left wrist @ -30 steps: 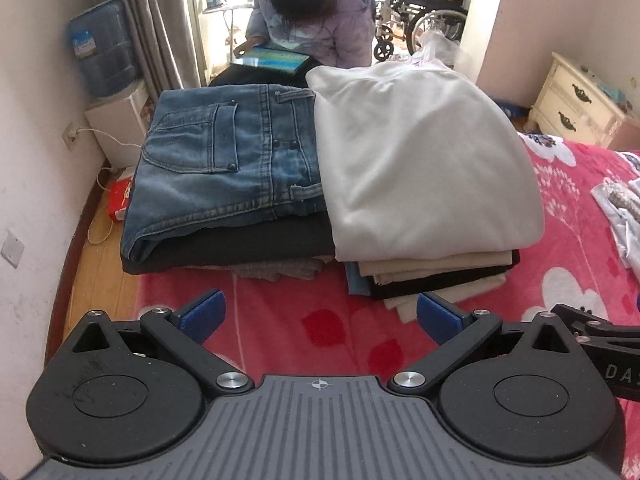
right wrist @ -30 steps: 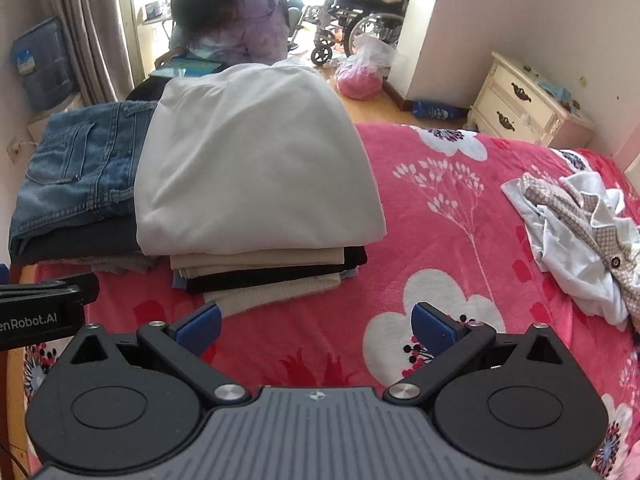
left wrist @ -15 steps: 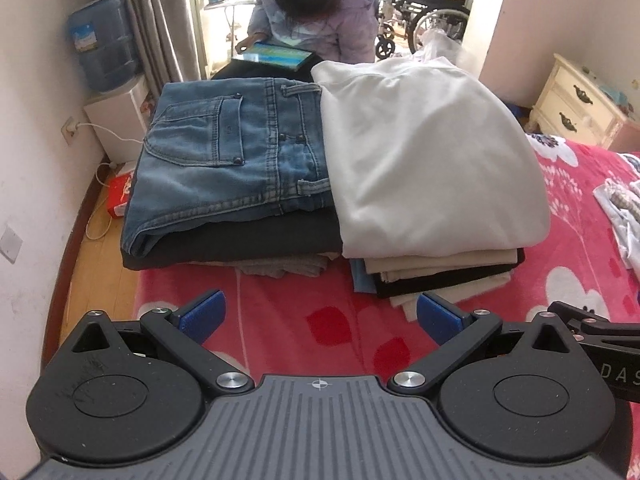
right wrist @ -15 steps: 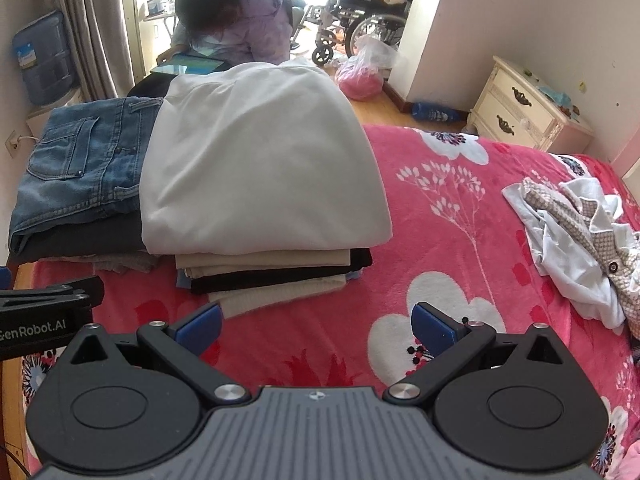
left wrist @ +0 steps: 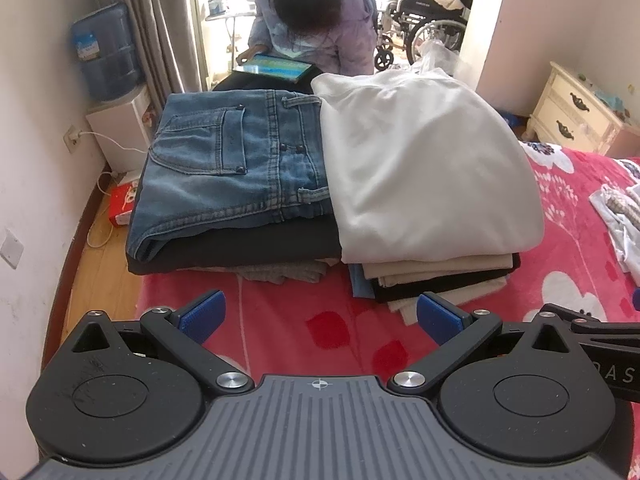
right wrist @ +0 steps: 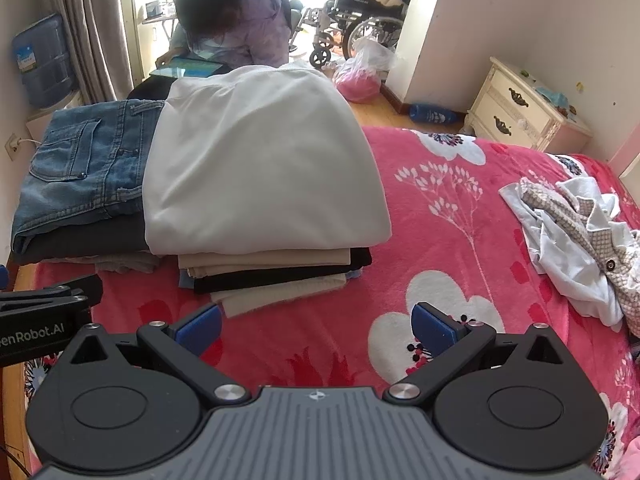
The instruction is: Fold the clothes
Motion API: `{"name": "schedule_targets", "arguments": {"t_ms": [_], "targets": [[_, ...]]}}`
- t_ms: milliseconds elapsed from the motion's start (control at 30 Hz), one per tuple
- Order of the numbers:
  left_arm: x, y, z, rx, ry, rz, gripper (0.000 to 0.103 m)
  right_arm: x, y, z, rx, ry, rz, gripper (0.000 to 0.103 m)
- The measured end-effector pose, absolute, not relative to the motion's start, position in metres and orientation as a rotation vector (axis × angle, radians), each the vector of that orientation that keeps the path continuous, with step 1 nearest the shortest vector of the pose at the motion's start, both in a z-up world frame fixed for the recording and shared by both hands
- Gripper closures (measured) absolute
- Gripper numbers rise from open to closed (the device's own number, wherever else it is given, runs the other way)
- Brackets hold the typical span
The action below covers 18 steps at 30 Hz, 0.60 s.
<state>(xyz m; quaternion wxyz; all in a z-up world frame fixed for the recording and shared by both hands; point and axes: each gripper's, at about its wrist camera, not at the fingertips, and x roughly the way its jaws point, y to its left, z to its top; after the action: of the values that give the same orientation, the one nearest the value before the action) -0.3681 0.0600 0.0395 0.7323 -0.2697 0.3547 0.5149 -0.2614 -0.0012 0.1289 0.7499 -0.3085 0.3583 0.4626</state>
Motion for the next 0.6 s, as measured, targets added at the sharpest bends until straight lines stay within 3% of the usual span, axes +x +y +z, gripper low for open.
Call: {"name": "schedule_targets", "arguments": {"t_ms": [600], "targets": [[-0.3698, 0.0629, 0.0345, -0.603, 0.789, 1.149, 0.000, -0.2606, 0.0000, 0.1245, -0.691, 0.790, 0.996, 0.000]]}}
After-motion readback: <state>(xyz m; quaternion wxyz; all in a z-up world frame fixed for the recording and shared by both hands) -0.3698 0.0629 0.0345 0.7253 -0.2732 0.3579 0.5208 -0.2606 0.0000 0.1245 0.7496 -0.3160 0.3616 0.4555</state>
